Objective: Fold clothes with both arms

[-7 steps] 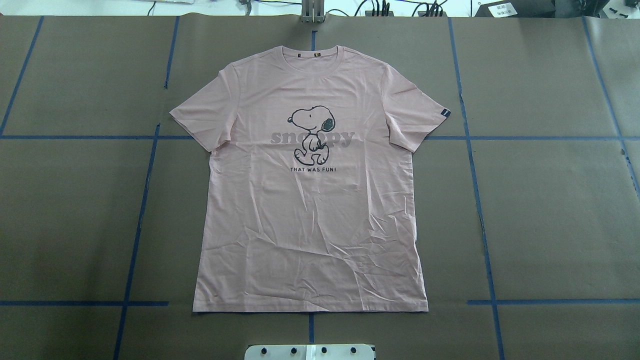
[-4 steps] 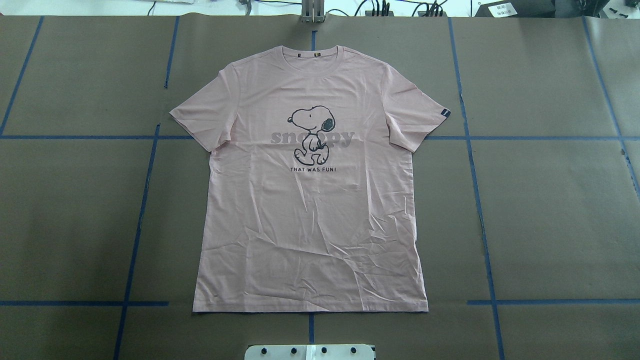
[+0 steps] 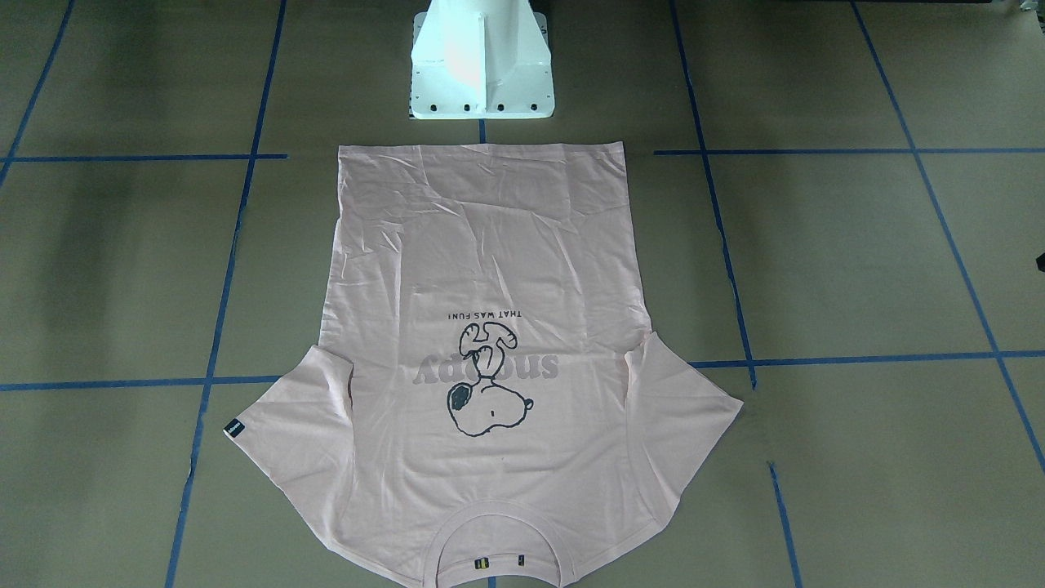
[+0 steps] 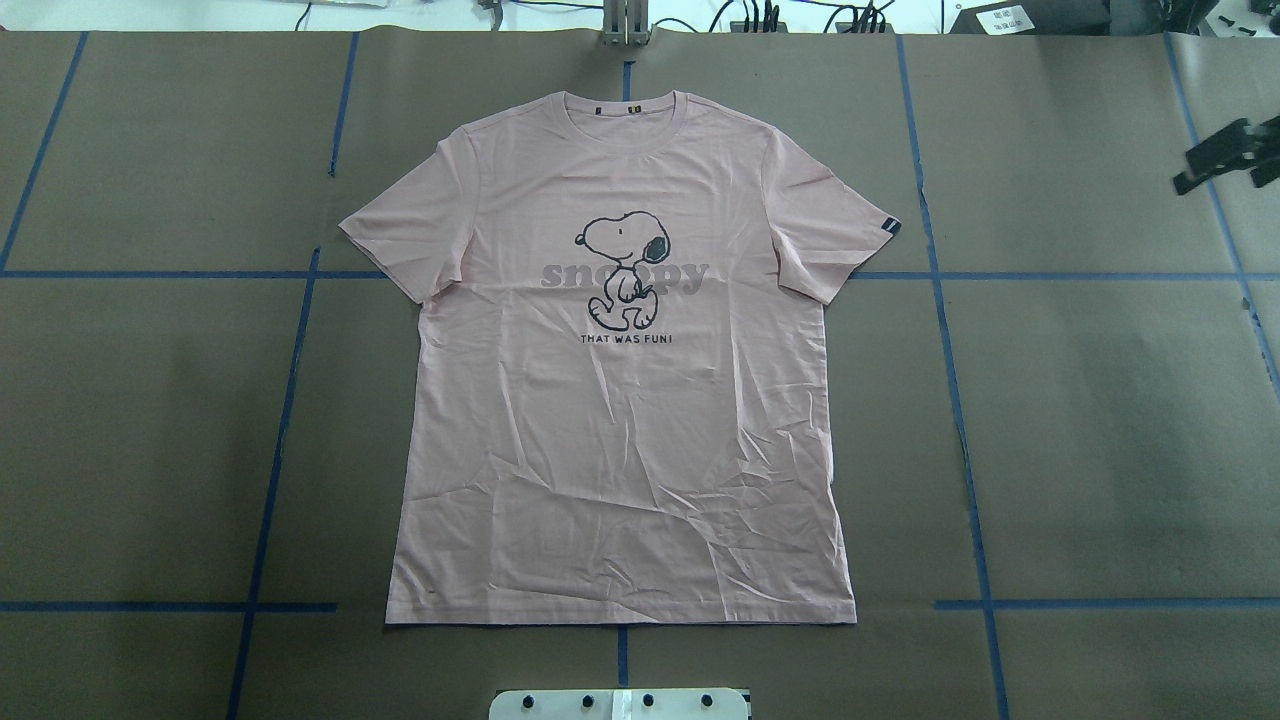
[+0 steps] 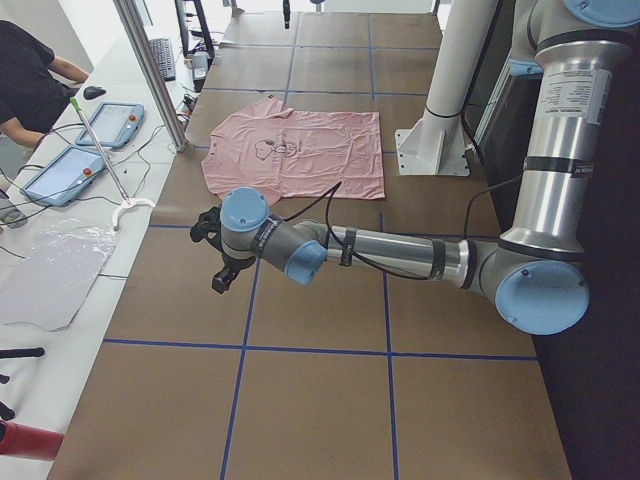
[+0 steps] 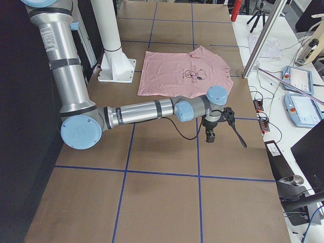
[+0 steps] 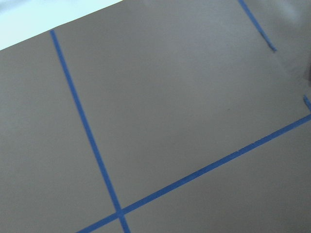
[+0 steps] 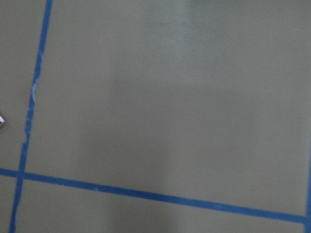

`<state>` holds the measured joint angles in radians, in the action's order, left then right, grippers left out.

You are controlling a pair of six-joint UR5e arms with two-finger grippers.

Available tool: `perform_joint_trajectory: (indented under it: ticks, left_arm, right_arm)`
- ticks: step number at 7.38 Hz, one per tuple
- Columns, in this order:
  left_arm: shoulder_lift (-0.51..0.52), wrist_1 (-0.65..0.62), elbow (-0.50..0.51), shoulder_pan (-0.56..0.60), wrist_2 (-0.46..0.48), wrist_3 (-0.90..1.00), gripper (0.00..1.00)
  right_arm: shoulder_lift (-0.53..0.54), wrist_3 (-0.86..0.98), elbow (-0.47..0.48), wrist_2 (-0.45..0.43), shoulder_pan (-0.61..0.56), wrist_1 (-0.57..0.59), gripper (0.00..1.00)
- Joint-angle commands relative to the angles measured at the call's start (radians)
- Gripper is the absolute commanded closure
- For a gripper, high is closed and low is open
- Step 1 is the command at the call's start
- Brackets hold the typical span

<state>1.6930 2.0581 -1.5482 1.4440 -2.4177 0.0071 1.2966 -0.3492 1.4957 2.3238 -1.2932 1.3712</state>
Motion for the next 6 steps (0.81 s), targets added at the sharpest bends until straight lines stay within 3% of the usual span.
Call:
perform_joint_trajectory:
  ticks: [1, 4, 6]
  left_arm:
    - [0.065, 0.046, 0.049, -0.072, 0.002, -0.029, 0.00]
    - [0.117, 0.048, 0.082, -0.148, 0.002, -0.160, 0.00]
    - [0.116, 0.103, 0.085, -0.152, 0.005, -0.249, 0.00]
  right_arm:
    - [-0.085, -0.256, -0.084, -0.085, 0.151, -0.199, 0.00]
    - [-0.195, -0.312, -0.170, -0.096, 0.293, -0.218, 0.00]
    - [-0.267, -0.396, -0.245, -0.189, 0.340, -0.224, 0.00]
